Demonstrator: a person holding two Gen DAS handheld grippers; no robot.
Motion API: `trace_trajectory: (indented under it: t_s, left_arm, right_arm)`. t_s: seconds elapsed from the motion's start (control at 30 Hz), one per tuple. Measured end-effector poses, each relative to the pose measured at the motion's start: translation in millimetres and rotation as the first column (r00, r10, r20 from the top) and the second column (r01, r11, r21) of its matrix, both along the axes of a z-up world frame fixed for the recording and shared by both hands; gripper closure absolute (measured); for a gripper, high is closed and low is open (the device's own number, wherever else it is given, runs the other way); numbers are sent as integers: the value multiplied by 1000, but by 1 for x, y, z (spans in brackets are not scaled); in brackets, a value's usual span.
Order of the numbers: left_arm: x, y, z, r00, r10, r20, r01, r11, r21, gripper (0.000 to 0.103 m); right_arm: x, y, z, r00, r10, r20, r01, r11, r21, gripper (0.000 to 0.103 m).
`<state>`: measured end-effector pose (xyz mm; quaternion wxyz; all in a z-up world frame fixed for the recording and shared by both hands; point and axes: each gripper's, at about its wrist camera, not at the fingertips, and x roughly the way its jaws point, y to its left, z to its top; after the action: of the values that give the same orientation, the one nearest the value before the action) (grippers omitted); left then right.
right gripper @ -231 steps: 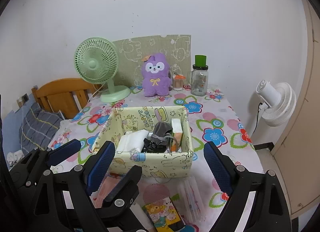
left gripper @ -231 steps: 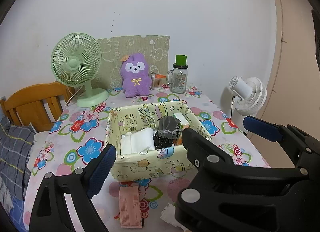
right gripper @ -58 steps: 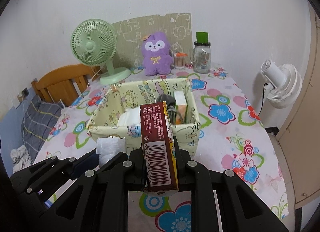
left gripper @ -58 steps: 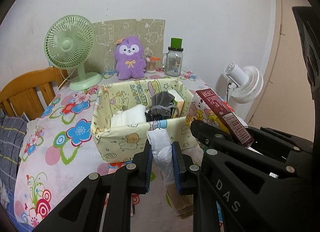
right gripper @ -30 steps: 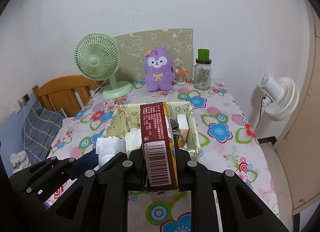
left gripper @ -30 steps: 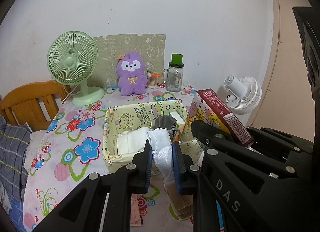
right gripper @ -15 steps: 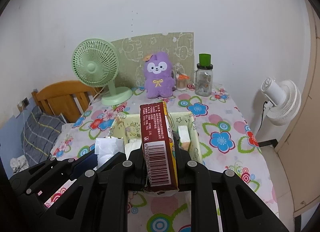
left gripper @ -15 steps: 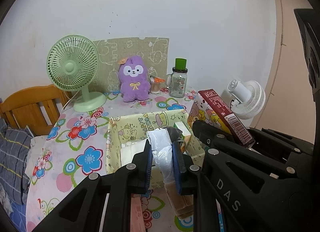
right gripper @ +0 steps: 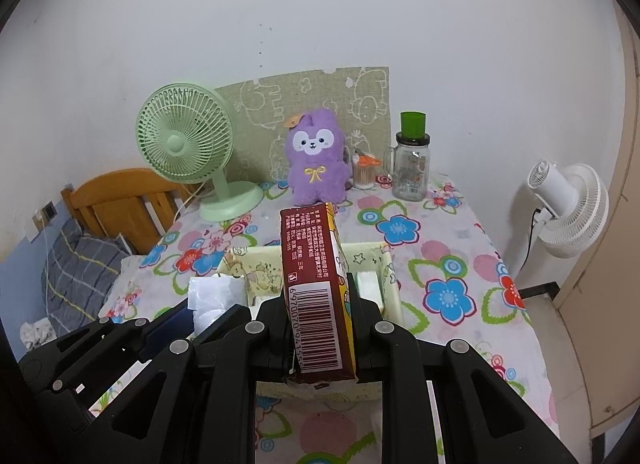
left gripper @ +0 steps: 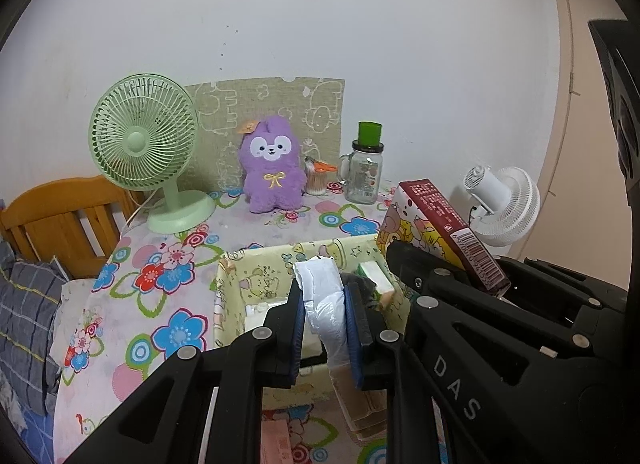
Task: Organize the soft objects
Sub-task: 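Carry the brown snack box and white tissue roll up over the box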
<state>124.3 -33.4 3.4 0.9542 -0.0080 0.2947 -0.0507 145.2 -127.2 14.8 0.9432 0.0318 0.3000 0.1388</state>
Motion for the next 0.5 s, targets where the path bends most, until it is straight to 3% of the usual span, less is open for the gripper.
trace_trajectory:
  t_s: [0.5]
  left_arm:
    - [35,13,-8,999,33,-11,-33,999,4,86]
  right_arm:
    - [38,16,-7,1000,25,-11,-25,1000,-3,80]
